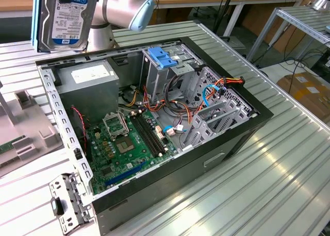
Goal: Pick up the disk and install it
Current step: 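Pick up the disk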
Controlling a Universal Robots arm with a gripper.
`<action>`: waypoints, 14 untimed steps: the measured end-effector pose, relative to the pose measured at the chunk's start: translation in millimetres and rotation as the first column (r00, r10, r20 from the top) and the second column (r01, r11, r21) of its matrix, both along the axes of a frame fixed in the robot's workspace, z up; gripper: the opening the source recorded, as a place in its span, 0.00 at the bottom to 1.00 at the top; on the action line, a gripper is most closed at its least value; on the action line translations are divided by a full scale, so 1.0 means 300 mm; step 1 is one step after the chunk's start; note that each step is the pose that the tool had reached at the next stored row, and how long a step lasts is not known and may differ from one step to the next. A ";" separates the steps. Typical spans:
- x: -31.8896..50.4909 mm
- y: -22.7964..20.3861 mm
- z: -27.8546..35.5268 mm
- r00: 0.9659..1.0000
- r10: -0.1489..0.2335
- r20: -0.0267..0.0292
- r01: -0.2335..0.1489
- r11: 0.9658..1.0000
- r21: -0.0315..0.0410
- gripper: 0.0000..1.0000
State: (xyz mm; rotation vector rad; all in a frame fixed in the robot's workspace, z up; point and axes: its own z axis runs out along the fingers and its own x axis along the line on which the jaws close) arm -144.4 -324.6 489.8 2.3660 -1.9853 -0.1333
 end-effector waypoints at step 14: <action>0.072 -0.121 -0.001 1.000 -0.001 -0.004 0.001 1.000 0.000 0.37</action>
